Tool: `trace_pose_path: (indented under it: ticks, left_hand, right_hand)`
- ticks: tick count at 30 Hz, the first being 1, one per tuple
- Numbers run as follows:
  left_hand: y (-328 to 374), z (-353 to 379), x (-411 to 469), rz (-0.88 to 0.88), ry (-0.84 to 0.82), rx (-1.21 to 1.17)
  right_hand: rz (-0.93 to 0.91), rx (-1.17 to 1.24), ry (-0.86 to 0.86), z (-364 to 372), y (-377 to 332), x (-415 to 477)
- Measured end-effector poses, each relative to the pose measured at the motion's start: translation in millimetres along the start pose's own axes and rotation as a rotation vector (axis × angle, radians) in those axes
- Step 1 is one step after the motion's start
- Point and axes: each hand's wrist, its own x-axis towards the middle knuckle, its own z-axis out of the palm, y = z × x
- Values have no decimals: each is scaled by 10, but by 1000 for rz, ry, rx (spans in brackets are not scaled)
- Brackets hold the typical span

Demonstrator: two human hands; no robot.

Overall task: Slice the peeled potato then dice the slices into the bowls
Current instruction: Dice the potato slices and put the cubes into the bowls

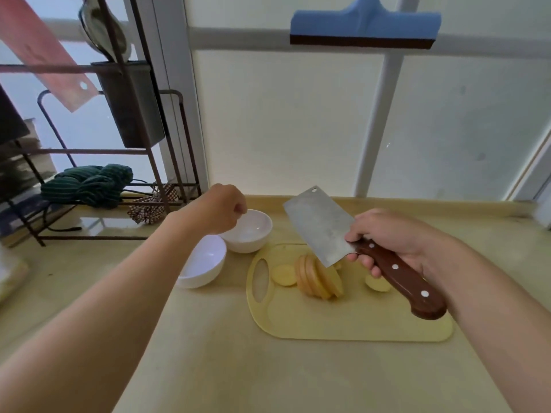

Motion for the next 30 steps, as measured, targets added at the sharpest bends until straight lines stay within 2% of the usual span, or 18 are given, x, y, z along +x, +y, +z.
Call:
trace_pose_path:
  ticks: [5, 13, 19, 23, 28, 30]
  left_hand:
    - [87, 49, 17, -47, 12, -64]
    - [323, 31, 4, -104, -15, -21]
    - [1267, 8, -159, 126, -15, -163]
    - [1949, 310, -291, 303, -106, -169]
    - [2242, 852, -308, 276, -271, -61]
    - [2261, 944, -308, 278, -276, 20]
  right_hand:
    - [-16, 61, -3, -65, 105, -88]
    - [-44, 100, 17, -286, 205, -263]
    - [-22, 118, 148, -589, 496, -417]
    - [30, 114, 287, -836, 855, -508]
    - [96, 161, 305, -940, 1225, -529]
    - [100, 187, 288, -951, 1316, -511]
